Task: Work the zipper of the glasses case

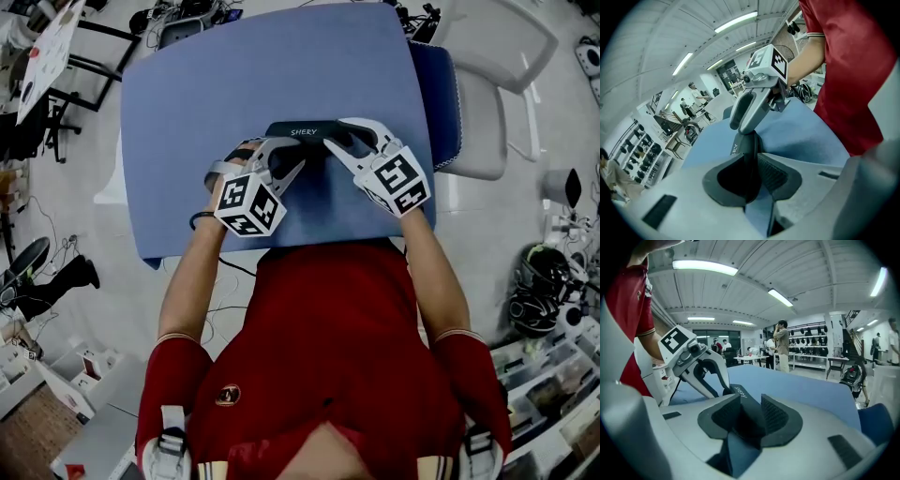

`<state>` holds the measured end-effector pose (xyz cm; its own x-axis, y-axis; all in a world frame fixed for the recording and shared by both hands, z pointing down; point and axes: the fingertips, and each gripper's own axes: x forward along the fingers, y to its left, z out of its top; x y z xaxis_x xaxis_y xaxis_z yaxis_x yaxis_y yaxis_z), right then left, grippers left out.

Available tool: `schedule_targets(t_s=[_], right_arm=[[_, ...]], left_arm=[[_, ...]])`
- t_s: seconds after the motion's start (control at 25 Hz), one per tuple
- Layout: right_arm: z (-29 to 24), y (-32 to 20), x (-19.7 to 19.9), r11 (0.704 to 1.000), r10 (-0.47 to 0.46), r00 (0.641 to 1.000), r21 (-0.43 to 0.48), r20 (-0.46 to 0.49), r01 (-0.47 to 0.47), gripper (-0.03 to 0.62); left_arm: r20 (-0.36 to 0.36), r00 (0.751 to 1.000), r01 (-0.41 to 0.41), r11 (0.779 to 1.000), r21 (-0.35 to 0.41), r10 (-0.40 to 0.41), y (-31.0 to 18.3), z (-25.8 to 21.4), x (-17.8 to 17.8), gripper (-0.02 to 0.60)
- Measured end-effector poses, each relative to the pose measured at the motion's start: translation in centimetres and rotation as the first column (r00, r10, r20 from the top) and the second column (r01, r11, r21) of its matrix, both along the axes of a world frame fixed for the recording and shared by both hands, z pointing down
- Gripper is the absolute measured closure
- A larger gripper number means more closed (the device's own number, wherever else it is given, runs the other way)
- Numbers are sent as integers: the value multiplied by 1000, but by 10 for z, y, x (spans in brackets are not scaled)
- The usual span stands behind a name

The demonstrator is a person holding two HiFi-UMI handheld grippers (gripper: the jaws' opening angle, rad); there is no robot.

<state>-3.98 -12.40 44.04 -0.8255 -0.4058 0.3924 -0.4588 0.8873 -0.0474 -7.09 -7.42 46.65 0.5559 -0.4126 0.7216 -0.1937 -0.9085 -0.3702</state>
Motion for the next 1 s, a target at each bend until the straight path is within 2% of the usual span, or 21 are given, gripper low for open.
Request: schedule_targets(t_s=[0.2, 0.4, 0.52, 0.76, 1.0], right_arm=[[11, 9, -5, 996, -85, 993, 22, -79, 87, 457], [24, 17, -5, 986, -160, 979, 24, -127, 164, 462], [25, 20, -4, 982, -178, 976, 35, -129, 184, 462], [23, 19, -6, 972, -217, 964, 62, -154, 228, 462], [24, 22, -2, 952, -283, 946, 69, -159, 297, 462]], left_arm=[[-5, 1000, -15, 999, -31, 15, 6, 8, 1, 508], [-142, 989, 41, 999, -28, -44, -4, -9, 9, 506], [-186, 978, 88, 995, -46, -95, -14, -12, 9, 507], [-178, 971, 134, 980, -148, -160, -24, 3, 9, 508], [-171, 972, 132, 974, -185, -164, -22, 7, 10, 507]])
